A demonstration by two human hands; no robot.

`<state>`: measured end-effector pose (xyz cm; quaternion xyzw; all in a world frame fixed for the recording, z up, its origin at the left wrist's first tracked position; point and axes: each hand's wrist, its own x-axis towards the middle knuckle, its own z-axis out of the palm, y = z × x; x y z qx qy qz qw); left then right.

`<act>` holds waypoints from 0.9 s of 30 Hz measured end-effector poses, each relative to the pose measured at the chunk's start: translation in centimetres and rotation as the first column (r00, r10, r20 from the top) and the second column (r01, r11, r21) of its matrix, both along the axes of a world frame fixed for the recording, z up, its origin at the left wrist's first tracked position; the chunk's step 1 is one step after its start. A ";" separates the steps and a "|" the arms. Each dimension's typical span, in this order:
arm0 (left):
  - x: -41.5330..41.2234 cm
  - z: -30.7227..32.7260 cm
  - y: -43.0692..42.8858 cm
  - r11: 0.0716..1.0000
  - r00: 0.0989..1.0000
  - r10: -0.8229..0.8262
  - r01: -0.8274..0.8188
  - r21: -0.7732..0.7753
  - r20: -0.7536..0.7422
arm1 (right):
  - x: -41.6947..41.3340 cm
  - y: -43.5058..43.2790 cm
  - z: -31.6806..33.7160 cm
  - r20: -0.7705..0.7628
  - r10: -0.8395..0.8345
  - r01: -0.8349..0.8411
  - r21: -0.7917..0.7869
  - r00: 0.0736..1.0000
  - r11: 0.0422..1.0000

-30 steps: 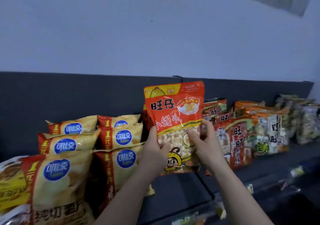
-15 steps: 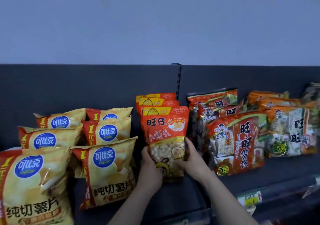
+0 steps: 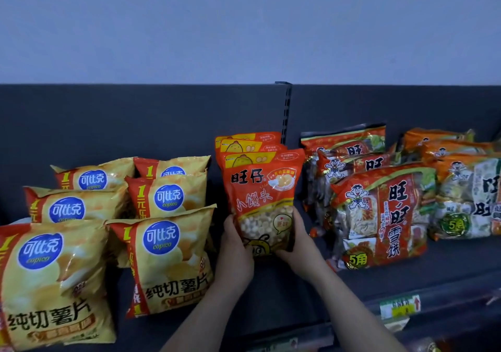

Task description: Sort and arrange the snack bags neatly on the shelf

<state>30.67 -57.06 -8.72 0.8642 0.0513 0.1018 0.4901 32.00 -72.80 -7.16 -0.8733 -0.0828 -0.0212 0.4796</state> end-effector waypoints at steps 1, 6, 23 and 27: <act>-0.1 0.0 0.0 1.000 1.000 -0.003 0.003 -0.005 -0.005 | -0.1 0.0 -0.2 0.009 -0.009 0.009 -0.004 1.000 1.000; 0.0 -0.3 -0.1 0.999 0.999 -0.032 0.032 0.019 -0.026 | 0.0 0.0 -0.5 -0.012 -0.043 0.042 -0.037 0.999 0.998; -7.6 5.7 1.7 0.879 0.991 -0.127 0.100 0.466 0.027 | -6.5 1.4 5.0 0.069 -0.045 0.076 -0.544 0.997 0.836; -10.3 7.9 4.3 0.862 0.987 -0.105 0.029 0.507 0.121 | -9.3 3.6 7.0 0.148 0.072 0.020 -0.542 0.986 0.840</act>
